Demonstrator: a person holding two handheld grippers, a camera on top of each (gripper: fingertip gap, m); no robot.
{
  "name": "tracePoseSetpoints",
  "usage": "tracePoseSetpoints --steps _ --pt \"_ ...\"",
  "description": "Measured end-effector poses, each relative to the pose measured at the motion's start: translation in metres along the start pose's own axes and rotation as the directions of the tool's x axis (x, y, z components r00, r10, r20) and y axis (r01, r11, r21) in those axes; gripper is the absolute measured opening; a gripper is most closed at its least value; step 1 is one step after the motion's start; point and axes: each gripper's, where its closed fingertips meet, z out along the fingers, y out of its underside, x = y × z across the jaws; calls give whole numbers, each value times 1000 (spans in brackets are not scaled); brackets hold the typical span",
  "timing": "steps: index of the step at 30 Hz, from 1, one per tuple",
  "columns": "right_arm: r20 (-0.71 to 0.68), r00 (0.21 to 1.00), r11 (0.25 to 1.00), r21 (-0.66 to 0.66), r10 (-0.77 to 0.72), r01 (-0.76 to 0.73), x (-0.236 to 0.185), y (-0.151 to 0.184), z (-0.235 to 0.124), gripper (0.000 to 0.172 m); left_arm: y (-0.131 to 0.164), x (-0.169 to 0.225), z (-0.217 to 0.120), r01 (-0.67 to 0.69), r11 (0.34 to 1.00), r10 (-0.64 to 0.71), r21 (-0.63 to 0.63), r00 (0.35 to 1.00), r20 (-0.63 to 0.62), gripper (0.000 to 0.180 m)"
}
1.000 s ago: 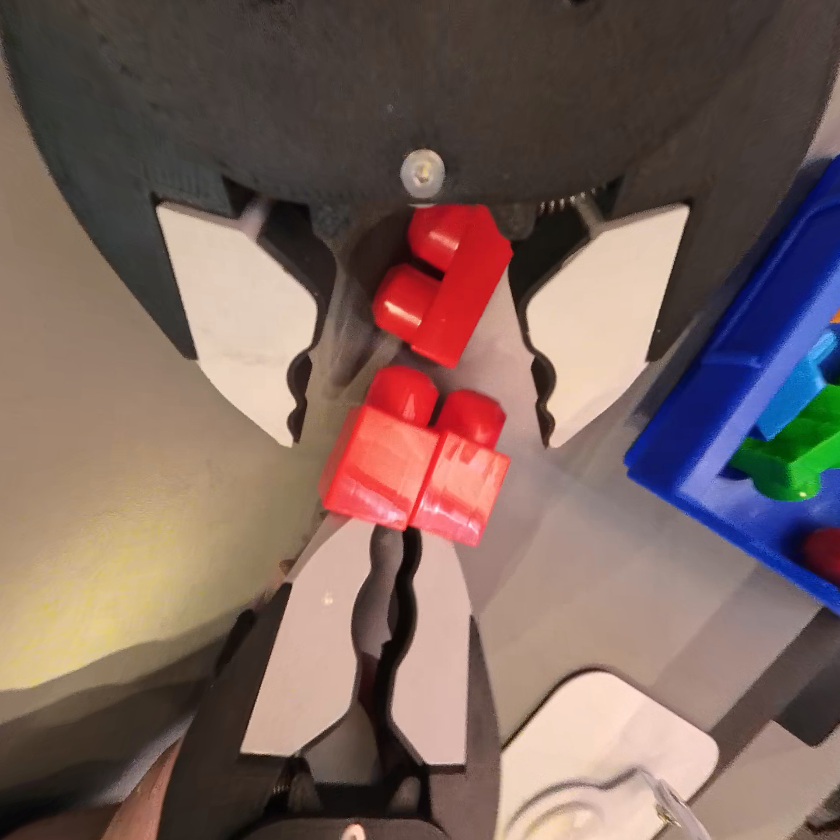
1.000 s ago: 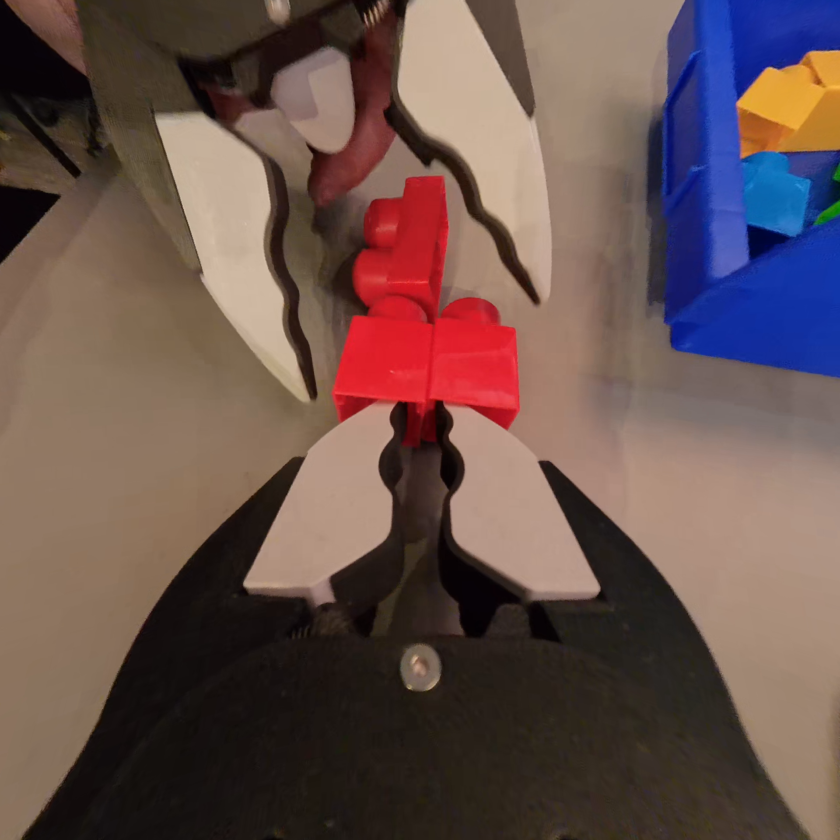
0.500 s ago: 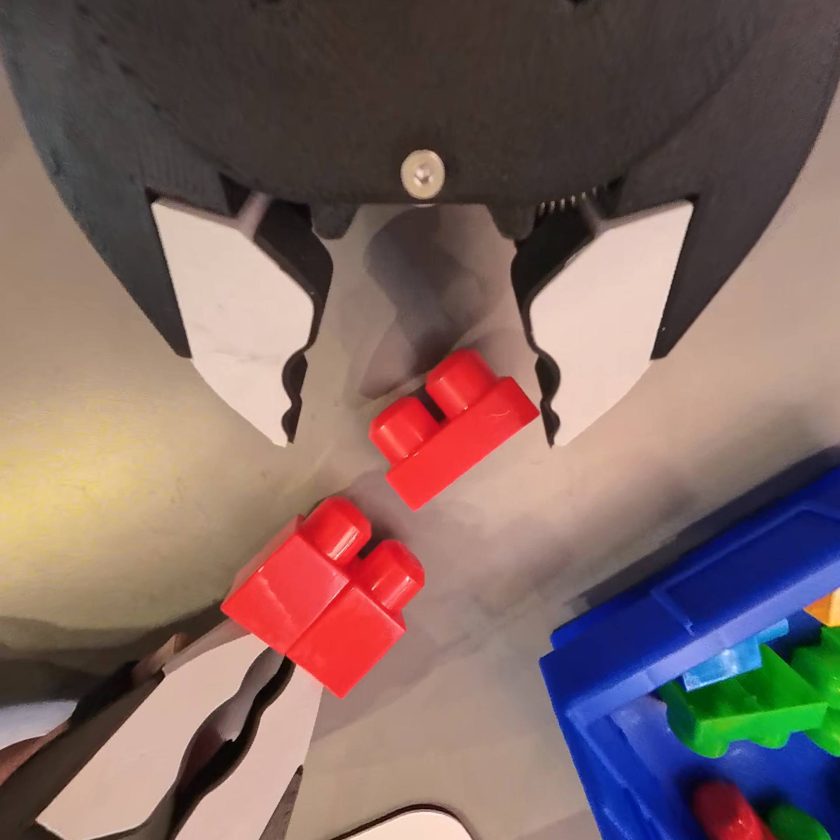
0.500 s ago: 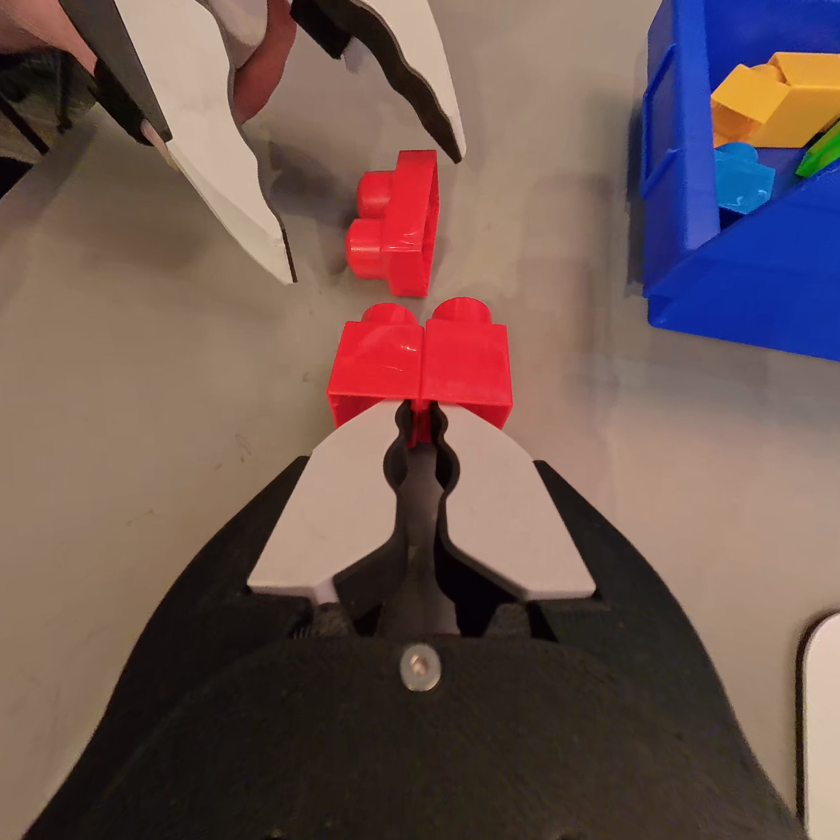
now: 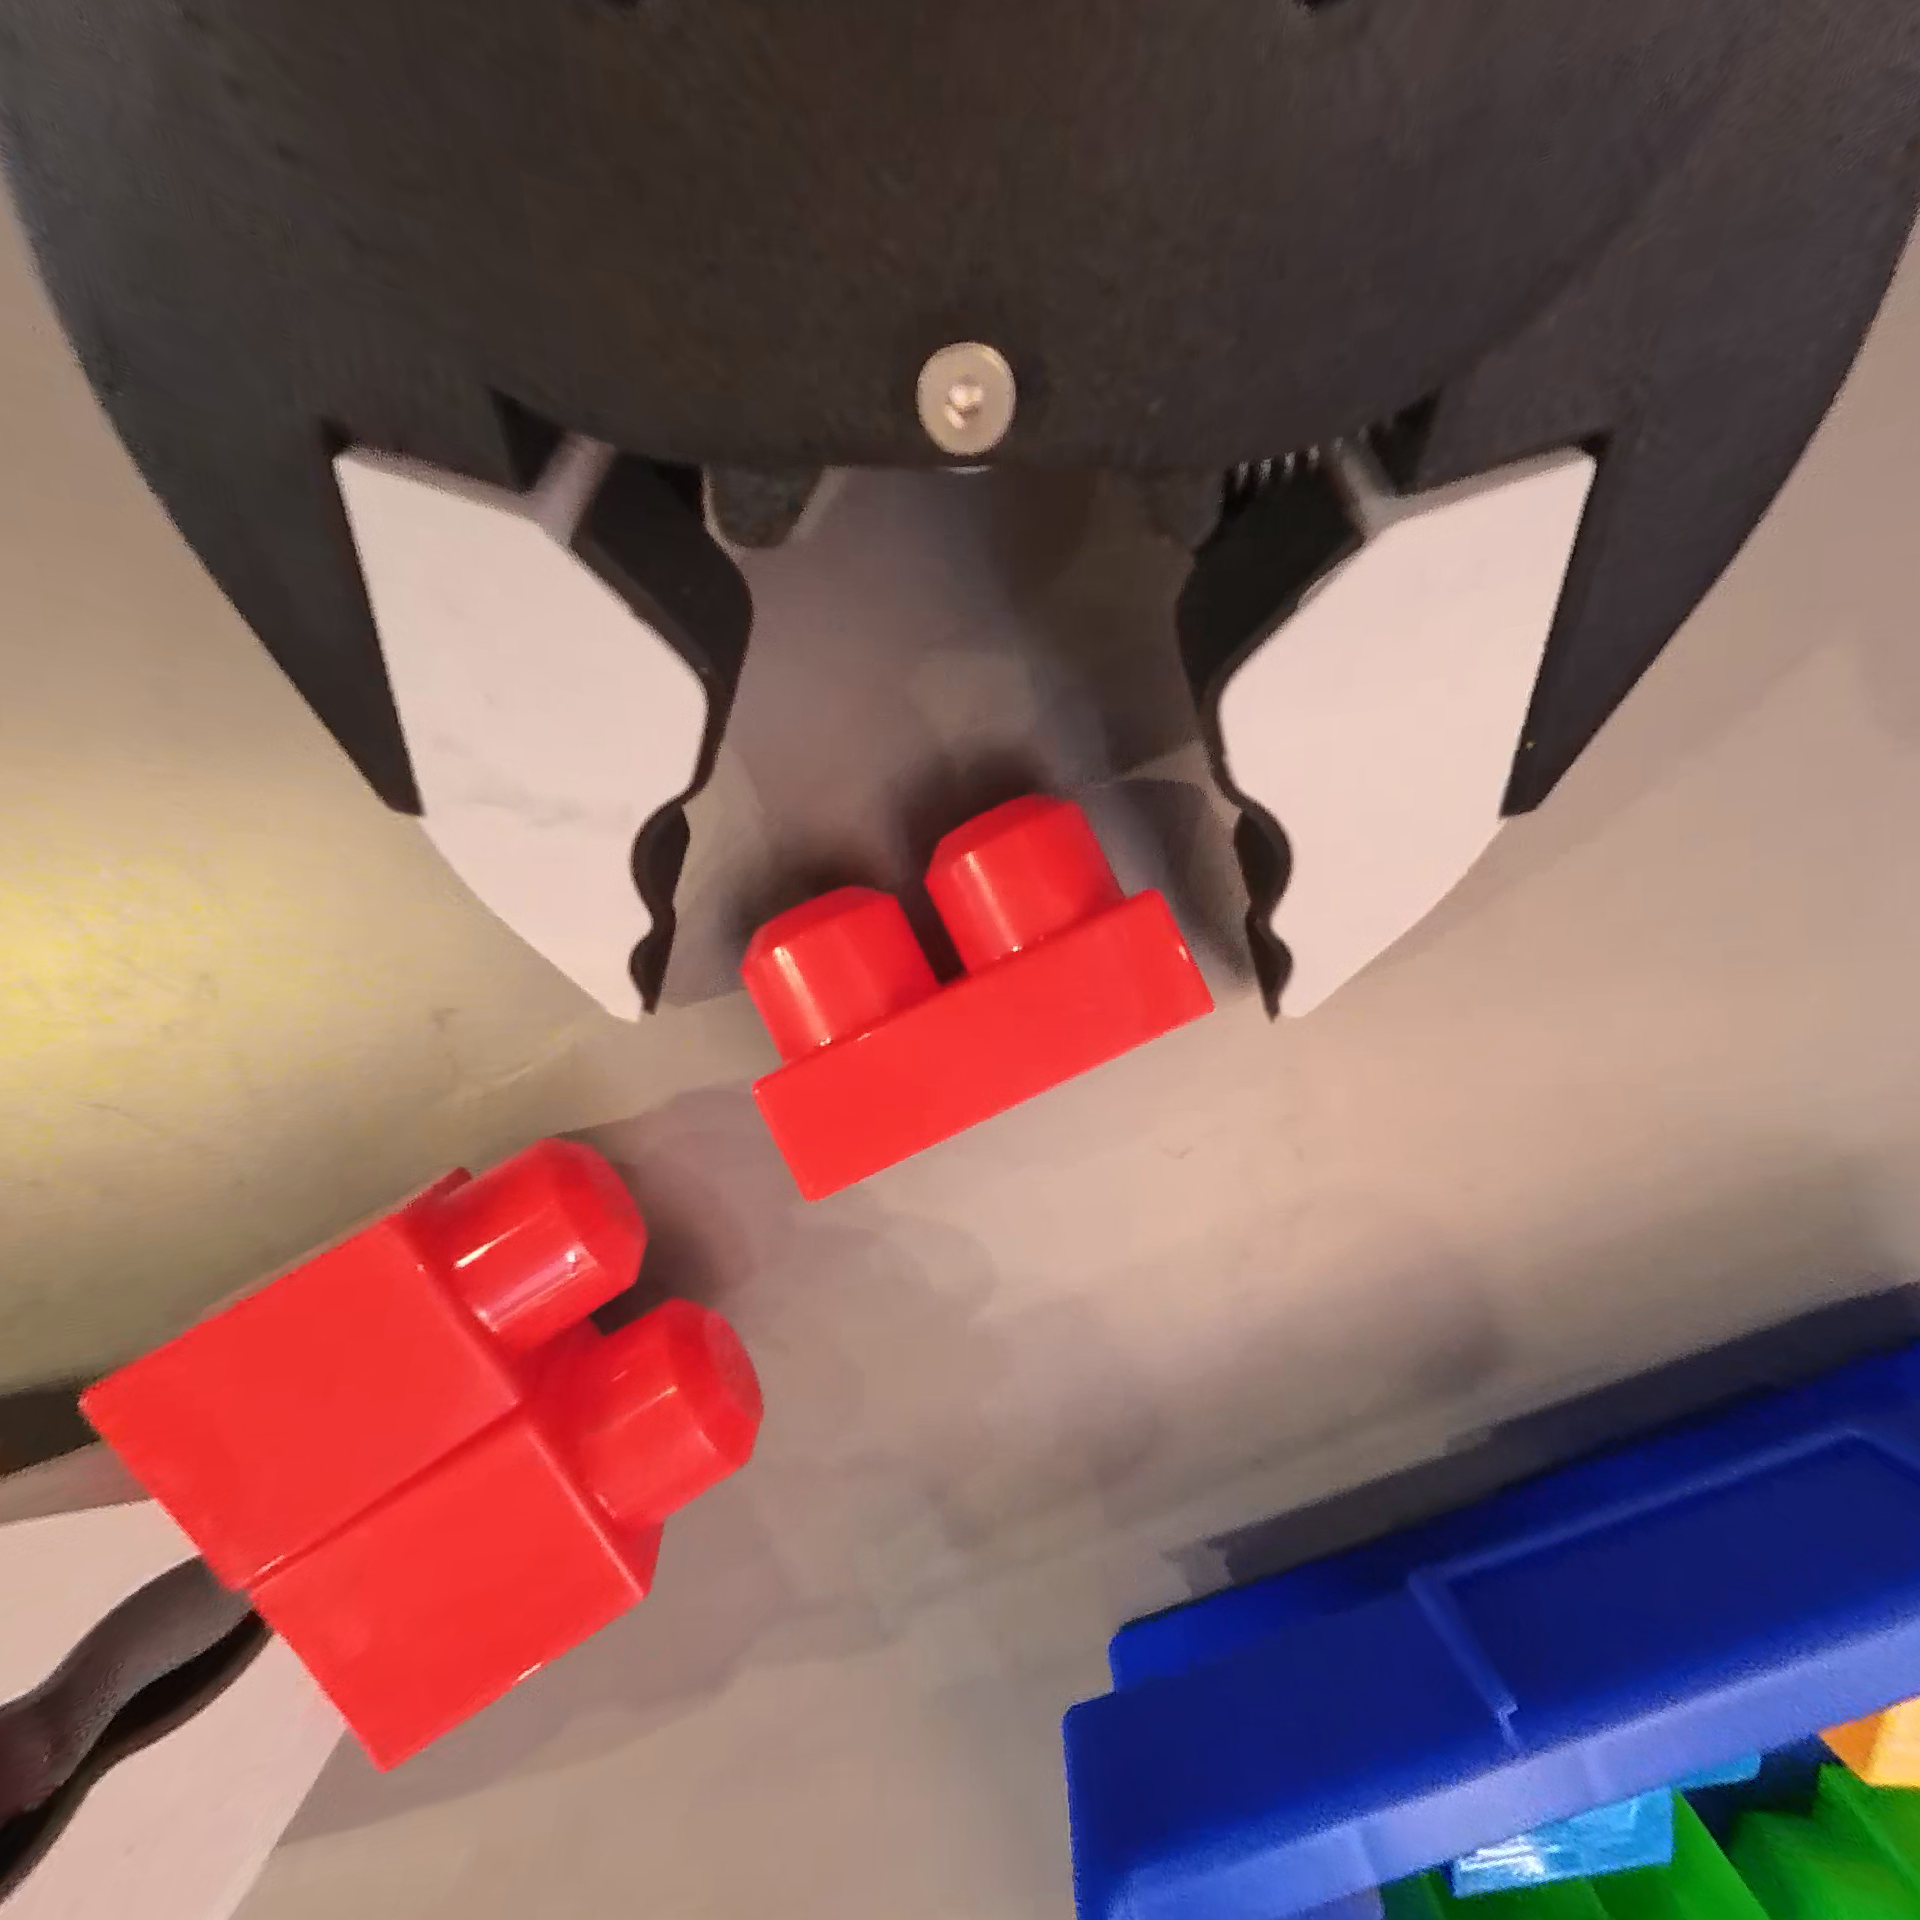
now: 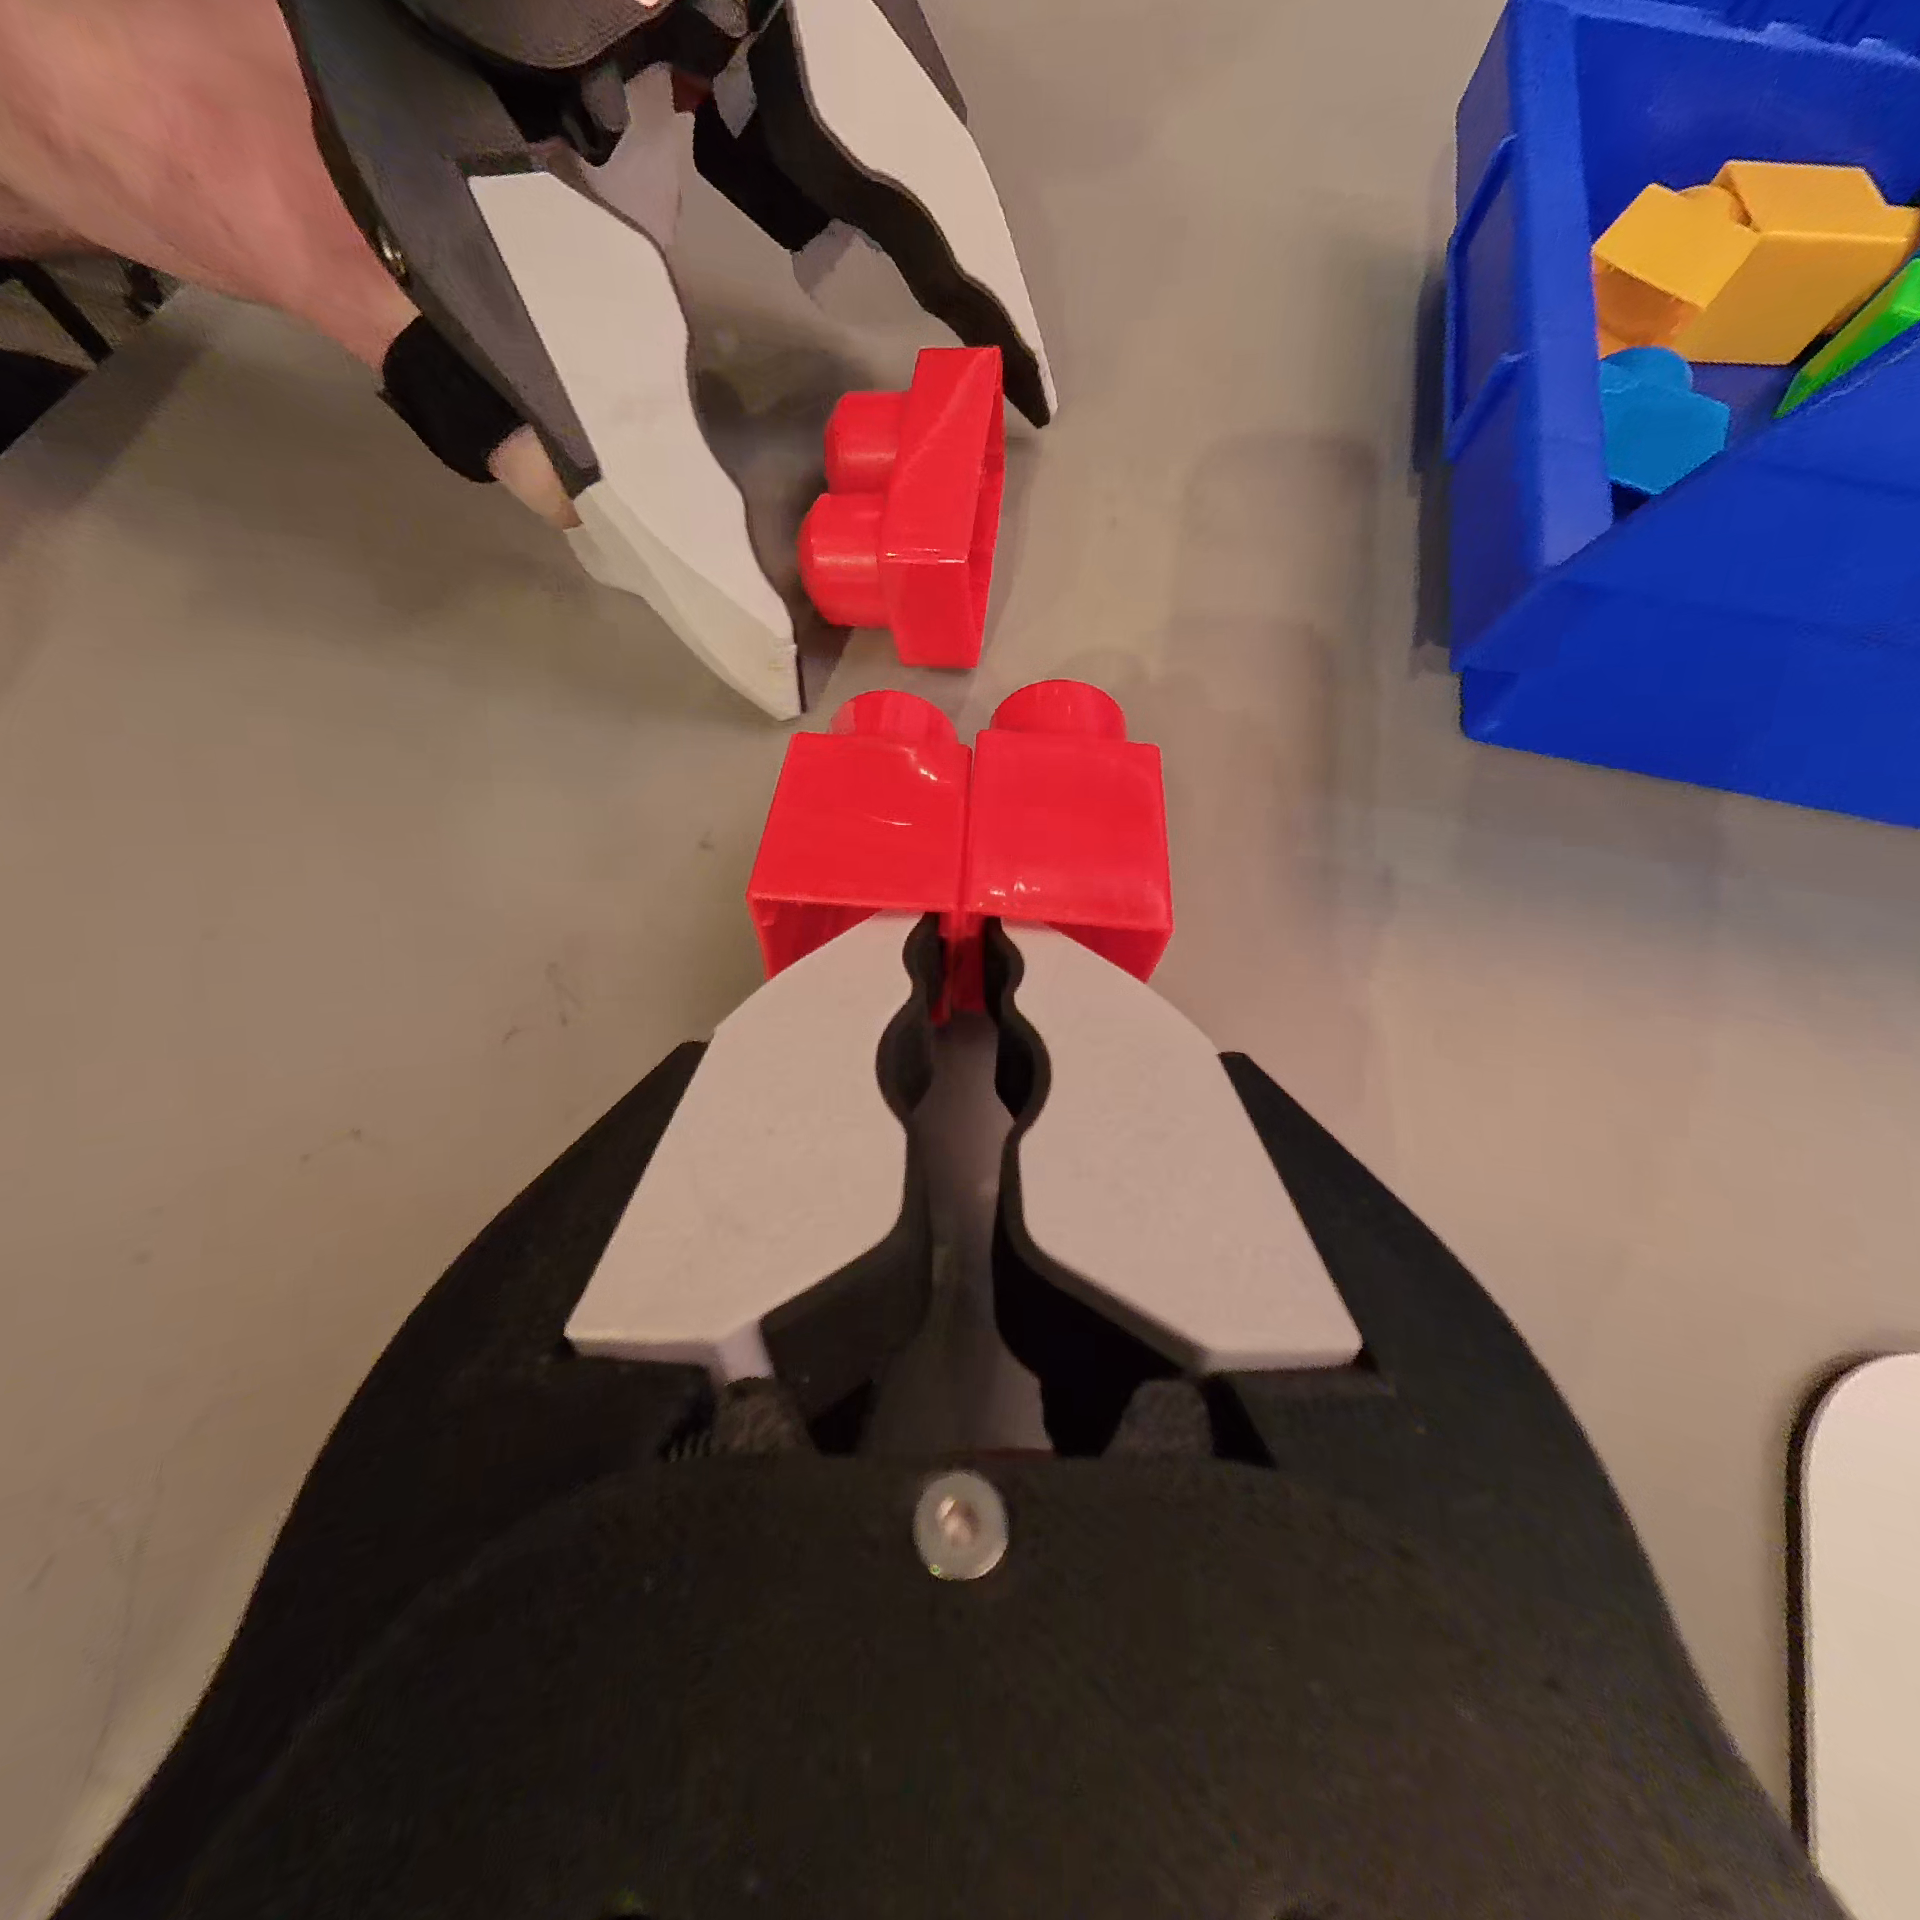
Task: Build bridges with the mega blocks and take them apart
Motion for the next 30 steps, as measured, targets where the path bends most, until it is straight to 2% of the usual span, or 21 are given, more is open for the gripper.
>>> tracePoseSetpoints --steps 4,9,10,13,15,19,22,24,27,29,30 --pt "1 1000 1000 2 -5 5 -2 0 -1 8 -5 4 3 -7 1000 8 4 999 -51 81" --pt "4 1000 1000 6 0 0 -1 3 -5 8 -8 9 6 -136 990 130 -24 978 -162 81" --pt "3 1000 1000 6 1 -1 -1 4 -6 8 -8 11 6 -178 984 169 -29 964 -205 81" --pt "9 1000 1000 13 1 -2 -1 6 -11 7 -2 24 1 -399 917 373 14 845 -384 81" --pt "13 1000 1000 15 -4 4 -1 7 -13 8 -2 21 -1 -449 893 414 22 804 -427 81" --pt "15 1000 1000 10 -14 14 -3 8 -13 8 -20 14 -9 -308 950 305 58 869 -390 101" --pt "16 1000 1000 6 -13 13 -3 9 -13 8 -17 20 -8 -193 981 193 37 918 -347 103" --pt "14 1000 1000 7 -16 15 -3 9 -13 8 -8 16 -1 -149 989 139 -19 953 -268 104" --pt "10 1000 1000 8 -17 17 -3 9 -13 8 -5 10 4 -125 992 122 -11 978 -171 91" --pt "8 1000 1000 8 -19 19 -3 9 -13 8 -8 10 4 -113 994 113 6 980 -164 75" --pt "8 1000 1000 11 -18 18 -2 8 -13 8 -9 12 5 -111 994 111 12 978 -178 75"
